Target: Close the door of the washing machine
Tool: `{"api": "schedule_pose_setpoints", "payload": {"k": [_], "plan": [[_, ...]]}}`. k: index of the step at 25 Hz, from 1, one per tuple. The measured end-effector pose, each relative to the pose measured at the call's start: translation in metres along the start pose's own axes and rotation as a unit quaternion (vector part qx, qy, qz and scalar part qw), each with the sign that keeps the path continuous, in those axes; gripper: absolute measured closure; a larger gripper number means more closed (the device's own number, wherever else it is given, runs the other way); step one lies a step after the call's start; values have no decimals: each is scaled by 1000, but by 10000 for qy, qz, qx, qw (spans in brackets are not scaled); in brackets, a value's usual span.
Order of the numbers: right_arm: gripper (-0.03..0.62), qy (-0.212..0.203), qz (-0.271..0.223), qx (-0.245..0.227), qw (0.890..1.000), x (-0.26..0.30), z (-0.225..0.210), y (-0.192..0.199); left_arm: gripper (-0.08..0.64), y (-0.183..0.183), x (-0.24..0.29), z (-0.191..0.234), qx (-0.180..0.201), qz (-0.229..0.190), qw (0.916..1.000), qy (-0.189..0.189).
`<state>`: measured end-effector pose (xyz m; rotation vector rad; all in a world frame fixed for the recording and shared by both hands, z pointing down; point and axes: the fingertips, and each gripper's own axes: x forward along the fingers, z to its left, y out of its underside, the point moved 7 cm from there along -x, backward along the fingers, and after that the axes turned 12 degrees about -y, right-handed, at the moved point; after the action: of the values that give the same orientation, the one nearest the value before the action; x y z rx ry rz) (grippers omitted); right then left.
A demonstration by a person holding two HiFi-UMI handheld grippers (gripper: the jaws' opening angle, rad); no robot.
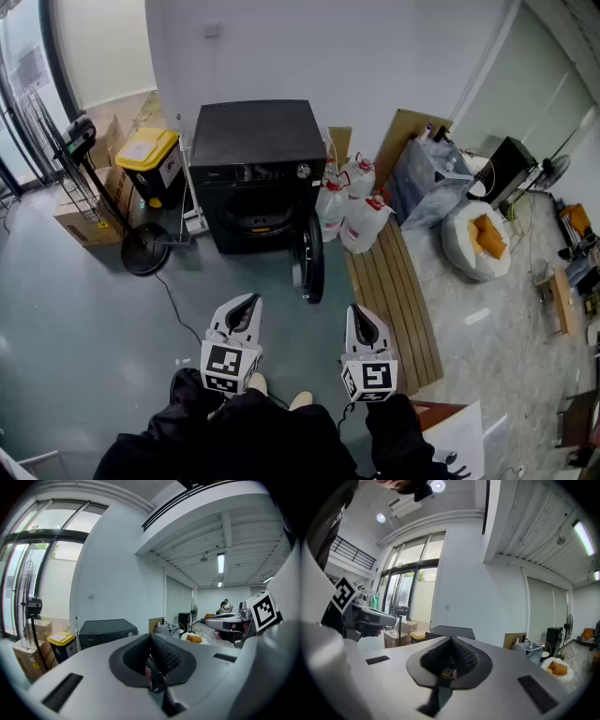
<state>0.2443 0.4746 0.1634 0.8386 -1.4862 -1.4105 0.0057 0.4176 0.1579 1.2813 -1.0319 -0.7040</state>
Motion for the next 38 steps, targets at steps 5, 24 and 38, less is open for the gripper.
{"api": "schedule_pose_setpoints", "payload": {"k": [5, 24, 38], "plan": [[577, 33, 72, 11, 10000, 12, 7, 4, 537, 5, 5, 10, -11, 25, 10000, 53], [576, 122, 368, 113, 9992, 64, 4, 31, 537, 32, 49, 45, -13, 299, 9995, 129], [575, -483, 1162, 412, 9912, 204, -106, 159, 537, 128, 206, 32, -273, 1156, 9923, -354]]}}
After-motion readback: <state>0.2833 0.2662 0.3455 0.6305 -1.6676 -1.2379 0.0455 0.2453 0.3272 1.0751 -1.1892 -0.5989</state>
